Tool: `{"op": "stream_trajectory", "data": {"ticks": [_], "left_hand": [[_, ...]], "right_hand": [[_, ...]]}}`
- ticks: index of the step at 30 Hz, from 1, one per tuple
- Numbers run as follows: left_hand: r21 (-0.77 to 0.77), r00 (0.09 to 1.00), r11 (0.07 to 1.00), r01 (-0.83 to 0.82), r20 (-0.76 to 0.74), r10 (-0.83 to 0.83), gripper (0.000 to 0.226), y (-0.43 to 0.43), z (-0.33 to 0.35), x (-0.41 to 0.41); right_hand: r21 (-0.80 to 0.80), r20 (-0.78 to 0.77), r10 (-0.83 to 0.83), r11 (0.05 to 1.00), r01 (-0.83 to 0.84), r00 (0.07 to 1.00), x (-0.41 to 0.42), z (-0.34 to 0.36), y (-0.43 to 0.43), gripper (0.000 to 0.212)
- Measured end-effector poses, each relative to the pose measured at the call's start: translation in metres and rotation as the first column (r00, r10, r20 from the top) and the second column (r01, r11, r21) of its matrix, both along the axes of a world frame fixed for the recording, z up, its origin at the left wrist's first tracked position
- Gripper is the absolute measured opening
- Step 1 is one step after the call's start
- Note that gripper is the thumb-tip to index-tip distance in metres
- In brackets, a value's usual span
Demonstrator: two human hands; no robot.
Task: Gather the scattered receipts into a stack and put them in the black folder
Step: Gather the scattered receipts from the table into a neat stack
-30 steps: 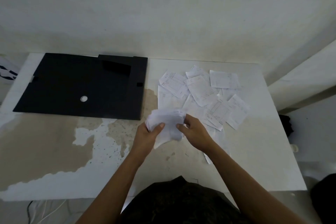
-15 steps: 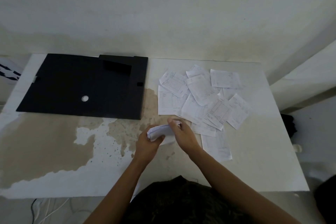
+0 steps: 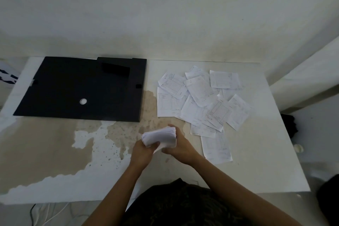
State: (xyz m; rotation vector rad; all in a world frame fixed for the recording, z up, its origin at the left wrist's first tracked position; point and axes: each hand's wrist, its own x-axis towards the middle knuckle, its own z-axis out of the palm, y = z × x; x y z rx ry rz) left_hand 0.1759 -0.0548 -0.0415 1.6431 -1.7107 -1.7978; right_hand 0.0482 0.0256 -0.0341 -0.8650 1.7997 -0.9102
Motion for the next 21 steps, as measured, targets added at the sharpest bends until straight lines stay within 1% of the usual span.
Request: {"op": "stream_trajectory", "data": {"ticks": [1, 2, 3, 4, 5, 7, 9, 11, 13, 15, 17, 18, 19, 20, 21], "left_hand": [[-0.003, 0.999, 1.000, 0.005, 0.033, -0.005, 0.013, 0.000, -0.001, 0.000], [-0.003, 0.999, 1.000, 0.010, 0.037, -0.009, 0.015, 0.000, -0.001, 0.001], [-0.021, 0.999, 0.999, 0.029, 0.047, -0.028, 0.013, 0.001, -0.003, 0.001], [-0.045, 0.997, 0.998, 0.050, 0.055, -0.047, 0.009, 0.001, -0.005, 0.000], [-0.063, 0.997, 0.996, 0.069, 0.030, -0.068, 0.009, 0.003, -0.003, -0.003], [-0.037, 0.989, 0.993, 0.116, -0.084, -0.119, 0.024, 0.006, 0.000, -0.012], [-0.012, 0.963, 0.977, 0.211, -0.170, -0.210, 0.035, 0.011, 0.008, -0.024], [0.026, 0.938, 0.956, 0.292, -0.206, -0.280, 0.041, 0.016, 0.011, -0.037], [0.053, 0.927, 0.942, 0.330, -0.209, -0.313, 0.040, 0.023, 0.014, -0.049], [0.071, 0.924, 0.933, 0.353, -0.187, -0.335, 0.035, 0.030, 0.011, -0.059], [0.090, 0.923, 0.923, 0.373, -0.142, -0.359, 0.029, 0.035, 0.009, -0.068], [0.105, 0.928, 0.924, 0.367, -0.105, -0.356, 0.028, 0.038, 0.006, -0.071], [0.127, 0.935, 0.927, 0.354, -0.066, -0.348, 0.028, 0.040, 0.002, -0.073], [0.146, 0.938, 0.927, 0.347, -0.030, -0.346, 0.028, 0.043, -0.002, -0.074], [0.166, 0.935, 0.922, 0.349, -0.001, -0.354, 0.029, 0.046, -0.006, -0.075]], "right_hand": [[0.038, -0.064, 0.043, 0.998, -0.041, 0.997, -0.003, -0.002, 0.007, 0.063], [0.067, -0.097, 0.046, 0.997, -0.040, 0.994, -0.006, -0.004, 0.012, 0.050], [0.095, -0.134, 0.005, 0.995, 0.008, 0.991, -0.009, -0.005, 0.020, 0.041], [0.109, -0.134, -0.050, 0.992, 0.065, 0.990, -0.010, -0.006, 0.024, 0.036], [0.114, -0.099, -0.103, 0.987, 0.114, 0.990, -0.014, -0.004, 0.028, 0.034], [0.126, 0.009, -0.168, 0.978, 0.166, 0.986, -0.022, 0.000, 0.034, 0.037], [0.121, 0.102, -0.246, 0.965, 0.233, 0.964, -0.033, 0.005, 0.045, 0.041], [0.154, 0.188, -0.336, 0.938, 0.310, 0.923, -0.049, 0.006, 0.057, 0.043], [0.208, 0.285, -0.391, 0.916, 0.342, 0.875, -0.065, 0.006, 0.069, 0.038], [0.253, 0.291, -0.395, 0.910, 0.329, 0.871, -0.083, 0.006, 0.080, 0.034], [0.276, 0.199, -0.412, 0.894, 0.353, 0.889, -0.102, 0.004, 0.092, 0.031], [0.288, 0.112, -0.440, 0.873, 0.394, 0.891, -0.110, 0.003, 0.097, 0.028], [0.299, -0.022, -0.461, 0.844, 0.446, 0.887, -0.118, -0.001, 0.103, 0.025], [0.306, -0.199, -0.457, 0.811, 0.498, 0.867, -0.123, -0.005, 0.110, 0.025], [0.323, -0.363, -0.411, 0.786, 0.527, 0.836, -0.127, -0.012, 0.116, 0.027]]}}
